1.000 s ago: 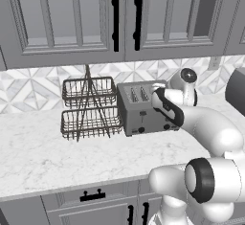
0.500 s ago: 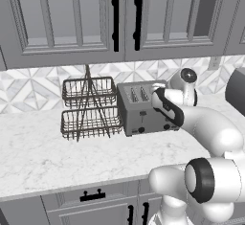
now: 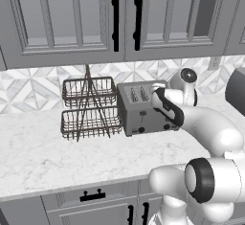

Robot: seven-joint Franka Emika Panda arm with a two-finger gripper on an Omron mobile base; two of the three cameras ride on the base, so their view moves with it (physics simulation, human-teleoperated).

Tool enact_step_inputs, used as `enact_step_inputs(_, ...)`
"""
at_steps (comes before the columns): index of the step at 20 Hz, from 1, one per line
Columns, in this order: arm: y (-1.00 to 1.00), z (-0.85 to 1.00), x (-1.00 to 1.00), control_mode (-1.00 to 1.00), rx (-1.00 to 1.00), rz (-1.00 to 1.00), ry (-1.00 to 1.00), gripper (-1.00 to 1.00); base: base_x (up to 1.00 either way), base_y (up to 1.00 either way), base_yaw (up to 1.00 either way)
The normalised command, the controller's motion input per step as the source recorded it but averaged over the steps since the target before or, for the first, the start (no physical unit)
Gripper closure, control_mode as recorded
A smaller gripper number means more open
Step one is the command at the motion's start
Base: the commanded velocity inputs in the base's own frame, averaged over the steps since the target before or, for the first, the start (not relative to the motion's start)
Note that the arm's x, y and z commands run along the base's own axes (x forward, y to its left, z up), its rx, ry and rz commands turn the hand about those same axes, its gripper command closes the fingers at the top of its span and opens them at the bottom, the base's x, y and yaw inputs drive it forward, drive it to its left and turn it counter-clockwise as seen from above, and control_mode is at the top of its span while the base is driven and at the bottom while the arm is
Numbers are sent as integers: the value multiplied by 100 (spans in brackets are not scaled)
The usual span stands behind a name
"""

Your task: Start the toaster. Once the lever pops up, take the bread to the plate on the dining counter.

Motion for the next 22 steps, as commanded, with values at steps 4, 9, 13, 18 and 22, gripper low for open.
enact_step_inputs(4,0,0,0,-100,0,0,0,-100,0,0,0)
enact_step_inputs(9,0,0,0,-100,0,0,0,-100,0,0,0)
enact_step_inputs(13,0,0,0,-100,0,0,0,-100,0,0,0)
enact_step_inputs(18,0,0,0,-100,0,0,0,-100,0,0,0)
enact_step_inputs(22,0,0,0,-100,0,0,0,-100,0,0,0)
